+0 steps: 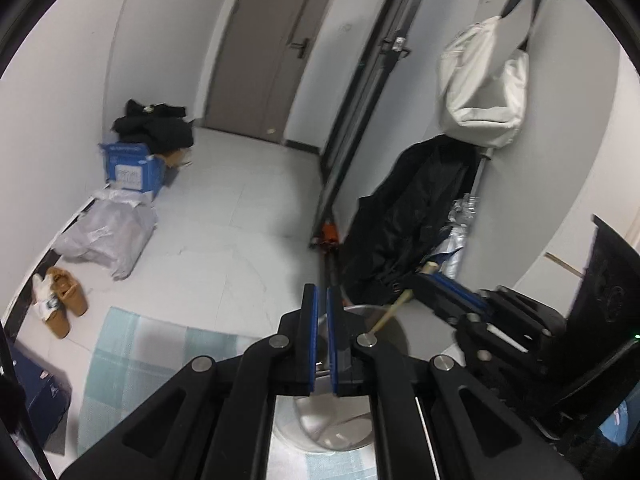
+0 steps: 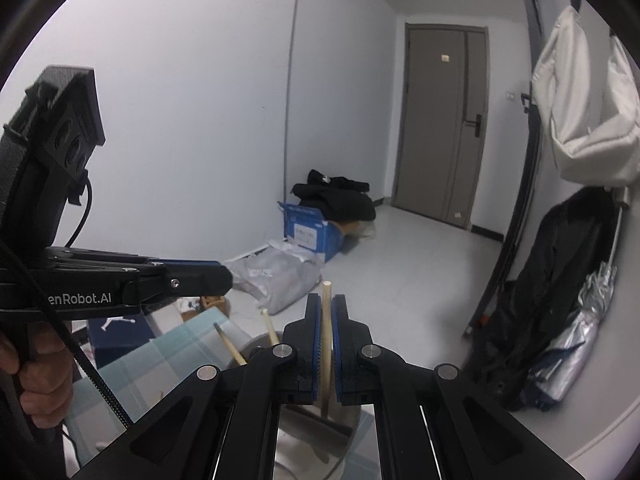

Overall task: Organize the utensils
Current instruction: 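Open both tools to drop the chopsticks into the holder, then move both open tools back down to the chopsticks and fork on the cloth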

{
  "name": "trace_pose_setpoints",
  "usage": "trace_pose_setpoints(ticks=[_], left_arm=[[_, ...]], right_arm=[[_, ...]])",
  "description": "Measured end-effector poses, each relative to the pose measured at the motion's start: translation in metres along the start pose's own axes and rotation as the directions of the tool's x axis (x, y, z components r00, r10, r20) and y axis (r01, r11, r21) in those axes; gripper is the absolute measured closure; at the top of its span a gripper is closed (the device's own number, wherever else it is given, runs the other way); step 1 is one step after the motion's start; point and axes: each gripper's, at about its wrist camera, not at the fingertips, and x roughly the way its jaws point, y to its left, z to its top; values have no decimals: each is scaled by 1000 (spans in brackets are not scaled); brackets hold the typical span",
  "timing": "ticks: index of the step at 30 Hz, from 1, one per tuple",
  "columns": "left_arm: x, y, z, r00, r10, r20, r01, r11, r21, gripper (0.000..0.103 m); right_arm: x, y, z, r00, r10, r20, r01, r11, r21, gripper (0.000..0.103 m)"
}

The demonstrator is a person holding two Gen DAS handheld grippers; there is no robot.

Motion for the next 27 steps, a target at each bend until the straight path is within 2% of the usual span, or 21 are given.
trace_pose_setpoints(ticks=[2,3,4,5,6,8,13,15,17,19,22,24,27], left_arm=[[-4,6,1,1000,-5,-6,5,1000,-24,100],[-7,8,1,1000,8,-8,-8,1000,-30,96],[-10,9,2,1000,24,-5,-24,999,-35,92],[-13,11,2,1000,31,0,-31,999,-41,81],[-18,12,2,999,35,8,-34,998,-52,66],[-27,16,3,998,46,33,-44,996,-74,48],[-49,15,3,994,80,72,-76,995,-62,35],[-54,16,2,991,103,81,-99,993,-58,23],[-60,17,1,989,117,88,-112,992,-56,21],[-66,16,-2,989,125,84,-122,991,-46,21],[-75,17,-6,986,142,91,-139,990,-38,20],[-81,17,-10,984,148,98,-146,989,-27,14],[-89,16,-16,978,176,110,-176,984,-11,11]], right_arm=[[-3,1,-2,1000,1,-5,-1,1000,16,98],[-5,3,-3,1000,-3,-8,4,1000,19,93],[-8,4,-3,1000,-10,-12,10,1000,21,83],[-10,4,-3,1000,-12,-13,13,1000,24,80],[-13,5,-4,1000,-11,-9,11,999,32,76],[-20,8,-4,1000,-11,-8,11,999,50,73],[-42,17,-4,1000,-23,18,22,996,84,58],[-51,20,-3,999,-31,32,28,995,96,55],[-59,26,0,999,-35,39,31,994,104,53],[-67,33,0,998,-47,48,41,993,111,41],[-81,46,-2,996,-55,67,46,991,122,37],[-88,56,-4,995,-67,75,57,990,125,32],[-97,68,-7,993,-78,88,66,989,135,25]])
